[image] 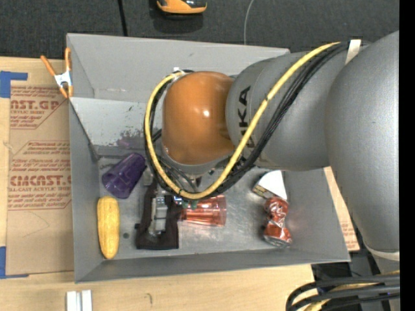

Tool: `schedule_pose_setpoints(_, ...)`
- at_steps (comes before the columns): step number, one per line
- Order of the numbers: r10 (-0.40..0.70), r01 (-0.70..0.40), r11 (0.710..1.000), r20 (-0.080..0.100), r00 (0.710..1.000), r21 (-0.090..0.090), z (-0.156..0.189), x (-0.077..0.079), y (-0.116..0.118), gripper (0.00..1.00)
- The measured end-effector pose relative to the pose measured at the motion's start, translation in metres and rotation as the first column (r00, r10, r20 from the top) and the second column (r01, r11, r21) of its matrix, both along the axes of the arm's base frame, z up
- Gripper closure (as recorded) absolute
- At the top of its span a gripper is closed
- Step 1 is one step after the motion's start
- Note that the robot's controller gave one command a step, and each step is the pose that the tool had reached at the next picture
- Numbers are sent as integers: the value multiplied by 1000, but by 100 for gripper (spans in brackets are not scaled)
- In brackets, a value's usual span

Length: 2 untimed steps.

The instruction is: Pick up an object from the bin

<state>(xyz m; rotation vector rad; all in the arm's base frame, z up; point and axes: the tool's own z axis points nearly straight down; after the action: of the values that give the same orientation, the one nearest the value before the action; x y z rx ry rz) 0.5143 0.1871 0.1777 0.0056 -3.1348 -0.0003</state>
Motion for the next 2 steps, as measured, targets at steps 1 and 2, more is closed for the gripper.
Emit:
schedule_pose_setpoints(1,-2,2,1000,7,1000,1,5,2,-1,0)
schedule_pose_setpoints(2,0,0,1000,9,1000,2,4,2,-1,0)
